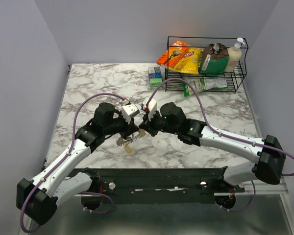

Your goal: Put the keys on the keyring

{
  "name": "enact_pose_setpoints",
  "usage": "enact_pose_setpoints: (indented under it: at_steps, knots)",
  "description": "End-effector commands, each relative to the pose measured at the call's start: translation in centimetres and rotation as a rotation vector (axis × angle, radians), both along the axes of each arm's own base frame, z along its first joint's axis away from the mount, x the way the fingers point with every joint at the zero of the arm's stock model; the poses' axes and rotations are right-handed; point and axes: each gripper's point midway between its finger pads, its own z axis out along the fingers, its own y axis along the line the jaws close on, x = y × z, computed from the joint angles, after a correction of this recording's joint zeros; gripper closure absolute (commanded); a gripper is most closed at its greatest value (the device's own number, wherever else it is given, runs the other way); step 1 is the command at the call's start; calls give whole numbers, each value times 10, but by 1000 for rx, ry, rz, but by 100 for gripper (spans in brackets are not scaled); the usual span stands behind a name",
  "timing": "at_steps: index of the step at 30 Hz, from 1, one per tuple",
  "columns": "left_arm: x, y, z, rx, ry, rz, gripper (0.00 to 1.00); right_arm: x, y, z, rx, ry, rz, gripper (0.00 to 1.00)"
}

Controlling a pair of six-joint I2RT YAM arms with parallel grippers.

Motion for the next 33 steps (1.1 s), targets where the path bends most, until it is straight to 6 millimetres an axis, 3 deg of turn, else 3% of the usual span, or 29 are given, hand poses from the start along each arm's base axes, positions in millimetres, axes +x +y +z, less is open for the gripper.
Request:
enact_pose_setpoints:
  at_steps: [1,13,27,30,33]
  knots:
    - [-1,-2,12,-27,-49,-13,100,10,-7,-1,-2,8,-63,100]
    - [-7,-3,18,-50,-62,-32,100,14,-17,-18,-18,61,-105,100]
    - [-6,-4,24,-72,-78,-25,100,5,-25,-28,-27,101,-97,99]
    - [-7,-4,25,-73,-79,-26,100,4,-27,-22,-15,90,-103,86]
    - [-7,-4,25,-75,-84,-28,100,4,-31,-13,3,70,-110,67]
